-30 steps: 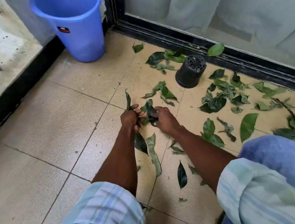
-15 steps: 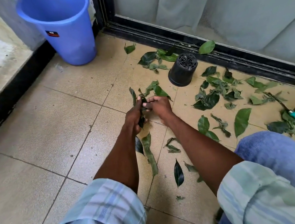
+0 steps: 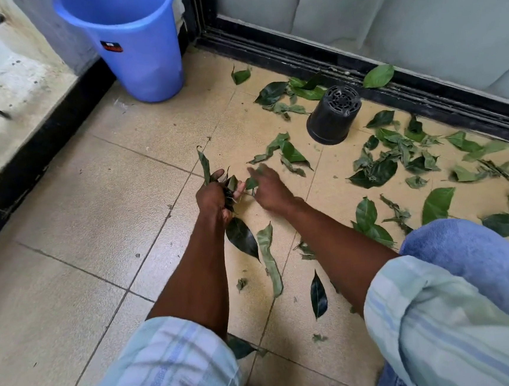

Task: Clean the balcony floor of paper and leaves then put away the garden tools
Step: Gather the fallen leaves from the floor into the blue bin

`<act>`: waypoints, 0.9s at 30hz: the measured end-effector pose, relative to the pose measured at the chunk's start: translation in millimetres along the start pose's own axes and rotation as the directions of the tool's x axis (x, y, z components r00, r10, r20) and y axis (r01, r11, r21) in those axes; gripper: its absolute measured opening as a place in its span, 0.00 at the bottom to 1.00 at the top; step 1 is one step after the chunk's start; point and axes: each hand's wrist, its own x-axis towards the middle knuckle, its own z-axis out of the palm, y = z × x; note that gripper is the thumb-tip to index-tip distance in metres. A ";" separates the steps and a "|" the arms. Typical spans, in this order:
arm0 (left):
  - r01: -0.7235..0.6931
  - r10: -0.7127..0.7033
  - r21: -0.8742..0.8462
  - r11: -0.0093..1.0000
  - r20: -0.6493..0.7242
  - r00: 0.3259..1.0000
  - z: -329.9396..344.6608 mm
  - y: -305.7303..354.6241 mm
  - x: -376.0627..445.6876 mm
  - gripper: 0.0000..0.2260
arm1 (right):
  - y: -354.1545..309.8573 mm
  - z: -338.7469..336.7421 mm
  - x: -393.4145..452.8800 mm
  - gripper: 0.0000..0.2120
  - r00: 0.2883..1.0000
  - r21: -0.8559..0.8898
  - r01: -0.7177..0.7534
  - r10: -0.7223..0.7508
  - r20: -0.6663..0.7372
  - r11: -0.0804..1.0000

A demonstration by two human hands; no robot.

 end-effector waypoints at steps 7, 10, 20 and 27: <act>-0.075 0.085 0.134 0.988 -0.064 0.994 -18.2 4.2 -7.6 0.15 | 5.1 20.7 -33.8 0.15 0.977 -0.364 0.126 -0.179 -0.117 0.923; -0.074 0.082 0.134 0.988 -0.057 0.995 -24.5 5.0 -9.9 0.11 | -5.1 8.1 -24.9 0.14 0.978 0.034 -0.099 0.103 -0.179 0.995; 0.024 -0.014 0.199 0.980 -0.053 0.998 -29.9 6.6 -7.7 0.21 | -44.4 31.5 -45.0 0.29 0.923 -0.078 0.102 -0.065 0.380 0.992; 0.011 0.001 0.217 0.976 -0.053 0.999 -27.1 -1.3 -4.1 0.32 | -20.9 40.8 -47.4 0.08 0.986 0.073 -0.026 0.013 0.164 0.997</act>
